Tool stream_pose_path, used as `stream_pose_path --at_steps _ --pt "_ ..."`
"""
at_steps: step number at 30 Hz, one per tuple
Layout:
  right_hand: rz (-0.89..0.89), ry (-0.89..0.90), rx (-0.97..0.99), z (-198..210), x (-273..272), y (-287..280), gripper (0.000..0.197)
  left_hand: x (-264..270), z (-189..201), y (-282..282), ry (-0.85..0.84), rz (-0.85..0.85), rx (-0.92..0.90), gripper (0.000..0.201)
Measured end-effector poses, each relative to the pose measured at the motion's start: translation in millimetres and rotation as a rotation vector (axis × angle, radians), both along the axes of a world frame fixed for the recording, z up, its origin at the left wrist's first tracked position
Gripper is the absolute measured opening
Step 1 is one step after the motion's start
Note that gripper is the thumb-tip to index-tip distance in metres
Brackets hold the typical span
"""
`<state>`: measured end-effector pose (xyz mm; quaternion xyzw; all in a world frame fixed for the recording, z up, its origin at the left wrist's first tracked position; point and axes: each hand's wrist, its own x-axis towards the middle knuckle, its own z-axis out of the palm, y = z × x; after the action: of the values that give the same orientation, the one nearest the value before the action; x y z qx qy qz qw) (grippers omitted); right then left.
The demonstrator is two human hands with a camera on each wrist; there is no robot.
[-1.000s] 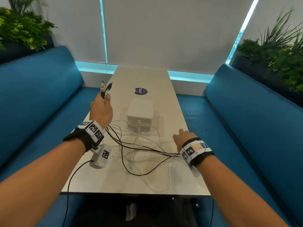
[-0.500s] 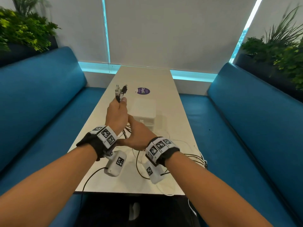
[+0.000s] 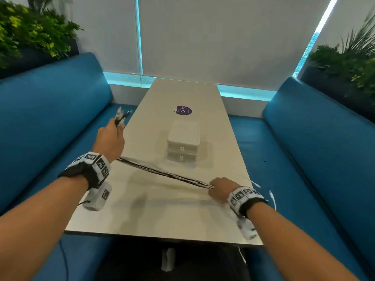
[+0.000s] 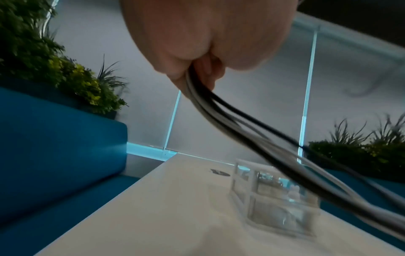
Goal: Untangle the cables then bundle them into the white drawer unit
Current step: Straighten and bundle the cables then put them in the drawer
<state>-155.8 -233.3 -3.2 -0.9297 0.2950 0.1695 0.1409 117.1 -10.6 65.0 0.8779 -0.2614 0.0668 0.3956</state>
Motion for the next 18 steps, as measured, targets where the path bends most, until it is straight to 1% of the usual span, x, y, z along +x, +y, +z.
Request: stream_pose_path --at_steps 1,2,4,7,11,13,16,17,18 --pt "-0.019 0.031 -0.035 -1 -7 -5 0.025 2 -6 2 -0.003 -0.011 0.084 0.034" --pt "-0.017 0.032 -0.050 -1 -9 -6 0.026 -2 -11 1 -0.015 -0.056 0.167 0.033" --pt "-0.021 -0.002 -0.009 3 -2 -3 0.022 -26 -16 -9 -0.053 -0.209 0.284 0.028" --pt "-0.034 -0.026 0.032 5 16 7 0.022 -65 -18 -29 -0.061 -0.415 0.300 0.023" --pt "0.037 -0.023 -0.008 -4 37 18 0.029 -87 -29 -45 0.000 -0.568 0.301 0.024" --pt "0.070 -0.030 -0.029 -3 44 24 0.031 -94 -37 -50 0.044 -0.606 0.297 0.036" --pt "0.115 -0.010 -0.105 -1 52 30 0.031 -102 -45 -53 0.119 -0.655 0.262 0.068" --pt "0.119 0.022 -0.129 -1 52 31 0.031 -104 -47 -54 0.151 -0.660 0.242 0.074" --pt "0.112 0.057 -0.148 -2 53 32 0.032 -107 -46 -54 0.176 -0.655 0.205 0.074"
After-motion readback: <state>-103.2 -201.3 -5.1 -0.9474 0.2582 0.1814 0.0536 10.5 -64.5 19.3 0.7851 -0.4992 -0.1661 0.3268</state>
